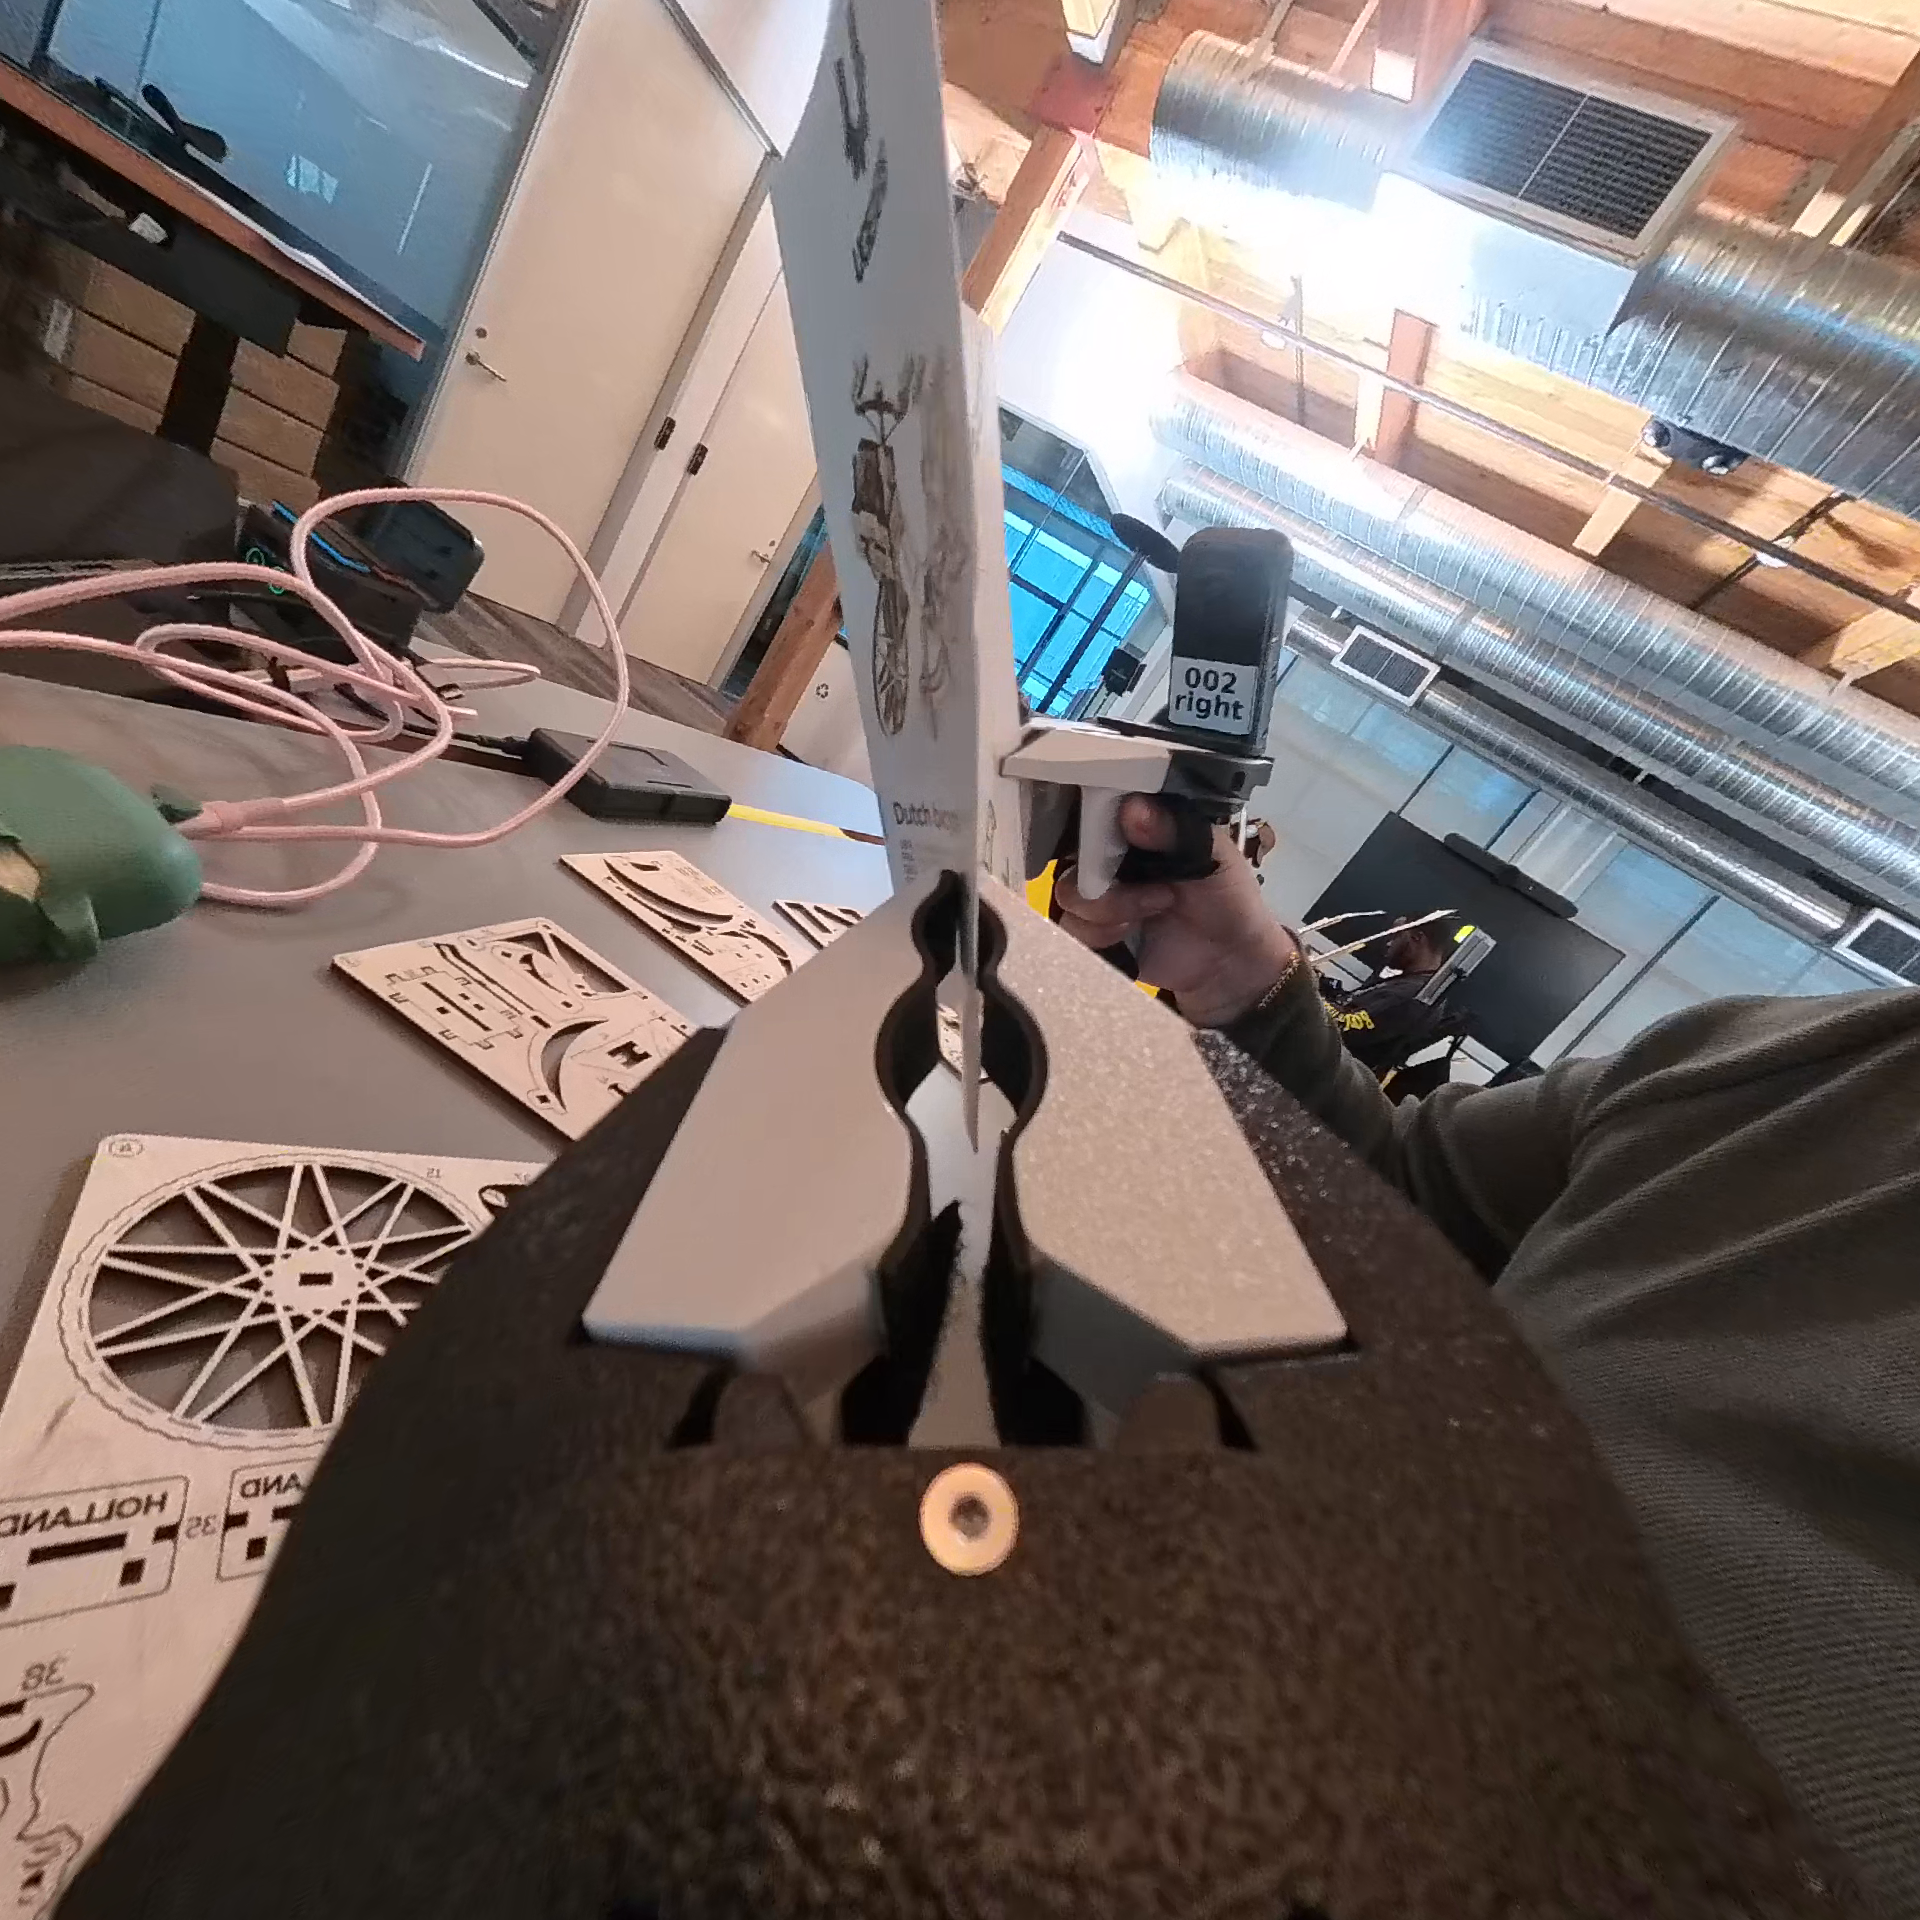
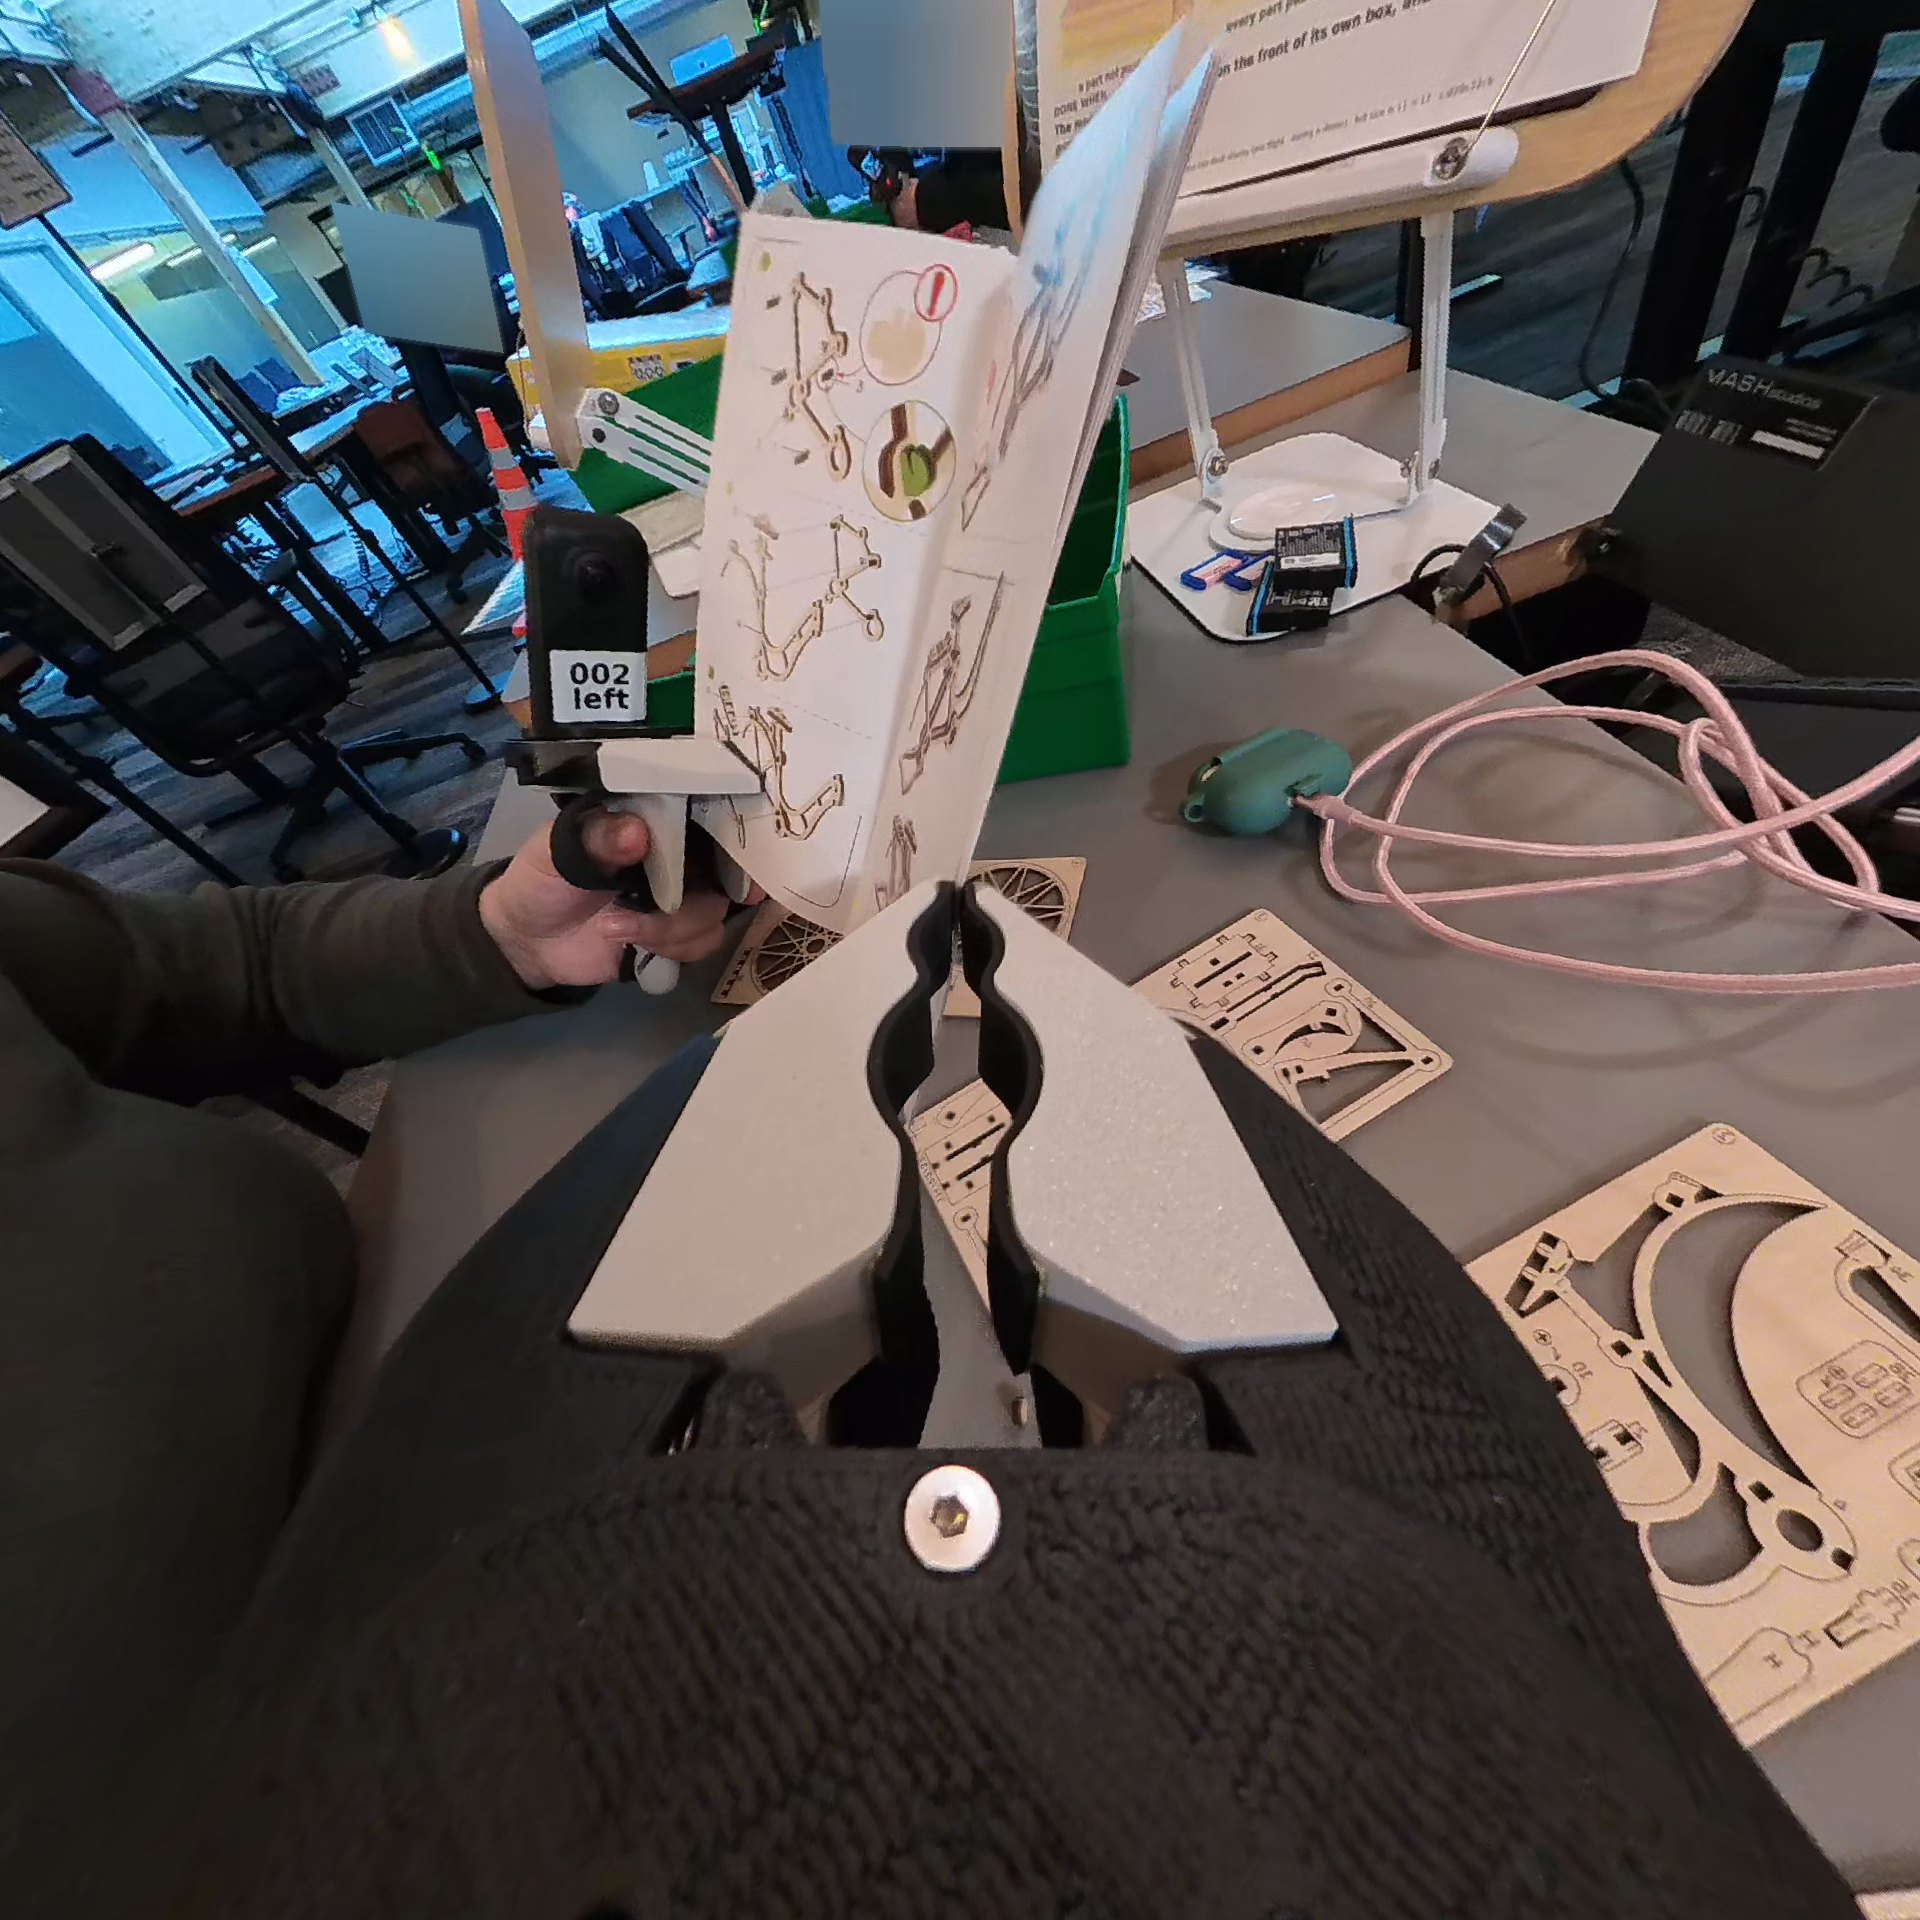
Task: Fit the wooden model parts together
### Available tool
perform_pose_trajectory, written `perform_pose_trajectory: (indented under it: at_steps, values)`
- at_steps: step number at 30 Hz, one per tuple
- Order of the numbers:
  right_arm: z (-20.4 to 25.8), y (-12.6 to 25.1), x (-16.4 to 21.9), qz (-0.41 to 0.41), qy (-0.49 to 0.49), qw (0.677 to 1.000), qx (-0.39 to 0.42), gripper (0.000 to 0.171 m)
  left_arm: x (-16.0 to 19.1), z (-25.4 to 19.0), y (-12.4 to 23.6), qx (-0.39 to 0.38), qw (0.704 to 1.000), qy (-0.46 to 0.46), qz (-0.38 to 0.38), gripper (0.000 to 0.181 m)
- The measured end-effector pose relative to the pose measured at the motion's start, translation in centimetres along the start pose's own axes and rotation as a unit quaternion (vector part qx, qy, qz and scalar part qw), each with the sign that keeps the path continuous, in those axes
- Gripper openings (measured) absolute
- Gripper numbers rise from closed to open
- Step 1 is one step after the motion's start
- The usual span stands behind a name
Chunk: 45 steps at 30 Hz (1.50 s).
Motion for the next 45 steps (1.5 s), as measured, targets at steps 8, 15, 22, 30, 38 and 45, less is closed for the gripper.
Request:
perform_pose_trajectory:
  at_steps: [8,15,22,30,38,45]
  values:
    - [0.0,-0.4,0.6,0.014,-0.004,1.000,-0.003,0.000,0.2,0.6,0.1,-0.016,1.000,0.010,0.008,0.000]
    - [-0.2,-0.5,0.7,0.018,-0.010,1.000,-0.005,0.000,0.3,0.7,0.1,-0.019,1.000,0.019,0.008,0.000]
    - [-0.3,-0.6,0.9,0.023,-0.014,1.000,-0.002,0.002,0.3,0.8,0.2,-0.021,1.000,0.021,0.008,0.000]
    - [-0.4,-0.5,0.9,0.023,-0.018,1.000,0.001,0.015,0.2,1.0,0.2,-0.026,0.999,0.022,0.004,0.000]
    - [-1.4,1.4,-0.4,0.016,0.005,0.999,0.040,0.021,0.3,1.8,0.4,-0.054,0.998,0.015,0.017,0.000]
    - [-4.2,4.8,-1.4,0.039,0.063,0.988,0.134,0.027,0.0,3.1,0.5,-0.088,0.995,0.021,0.050,0.000]
Point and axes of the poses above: each gripper's, where its closed fingertips meet, y back along the fingers, x out of its underside, z = x × y across the jaws, the point moved 4 cm from there along y, back along the fingers, and after that the axes turned 2 degrees about -z, right-handed, at the moved point
